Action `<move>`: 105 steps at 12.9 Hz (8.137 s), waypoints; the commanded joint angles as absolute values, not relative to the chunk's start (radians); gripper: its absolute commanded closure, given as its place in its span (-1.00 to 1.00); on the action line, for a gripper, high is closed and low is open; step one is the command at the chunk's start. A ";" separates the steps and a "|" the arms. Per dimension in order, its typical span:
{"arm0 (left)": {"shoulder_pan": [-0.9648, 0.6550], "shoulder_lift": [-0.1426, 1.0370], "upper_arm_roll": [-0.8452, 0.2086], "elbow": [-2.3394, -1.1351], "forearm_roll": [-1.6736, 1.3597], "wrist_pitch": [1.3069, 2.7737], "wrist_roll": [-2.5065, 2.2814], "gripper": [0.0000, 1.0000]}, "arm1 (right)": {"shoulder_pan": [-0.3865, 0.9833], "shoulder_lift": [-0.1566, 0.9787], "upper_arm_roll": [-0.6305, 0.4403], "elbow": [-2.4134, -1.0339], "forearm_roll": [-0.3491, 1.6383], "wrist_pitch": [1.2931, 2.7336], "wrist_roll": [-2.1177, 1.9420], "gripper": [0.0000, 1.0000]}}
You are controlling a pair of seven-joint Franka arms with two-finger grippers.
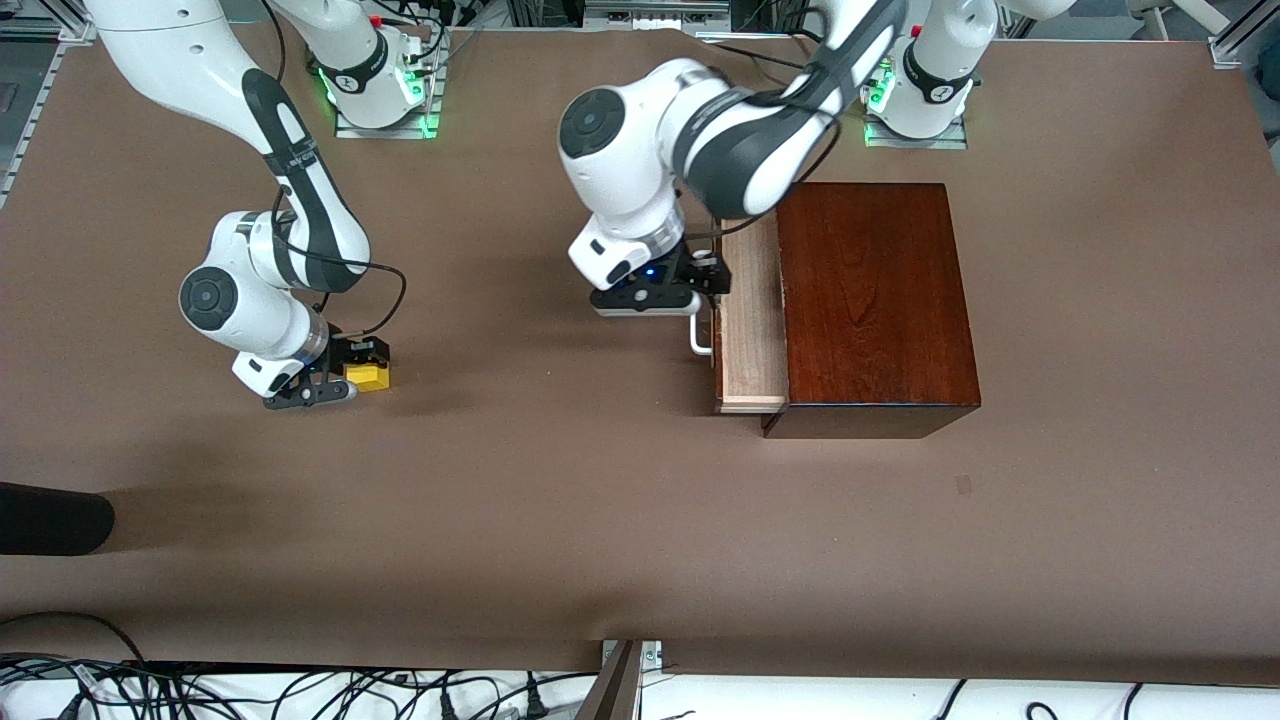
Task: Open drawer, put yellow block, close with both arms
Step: 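Grasp the yellow cube with the right gripper while the left gripper withdraws, then carry the yellow cube with the right gripper over the open drawer, then lower the cube into the drawer and open the right gripper, then raise the right gripper away while the left gripper moves toward the drawer, then push the drawer front with the left gripper into the box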
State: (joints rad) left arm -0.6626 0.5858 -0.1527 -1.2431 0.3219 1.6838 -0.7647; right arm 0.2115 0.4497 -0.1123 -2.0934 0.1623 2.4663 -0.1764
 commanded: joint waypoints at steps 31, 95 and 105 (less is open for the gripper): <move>-0.032 0.021 -0.077 -1.640 0.018 1.646 -0.089 -1.00 | 0.900 0.716 0.160 -0.982 -0.176 1.752 -0.133 1.00; -0.412 0.090 -0.080 -1.597 -0.009 1.644 -0.078 -1.00 | 0.365 0.154 -0.115 -1.409 0.113 1.701 -0.391 -1.00; -0.617 0.529 -0.087 -1.344 -0.120 1.790 0.405 -1.00 | 0.364 0.032 -0.222 -1.611 0.055 1.684 -0.138 -1.00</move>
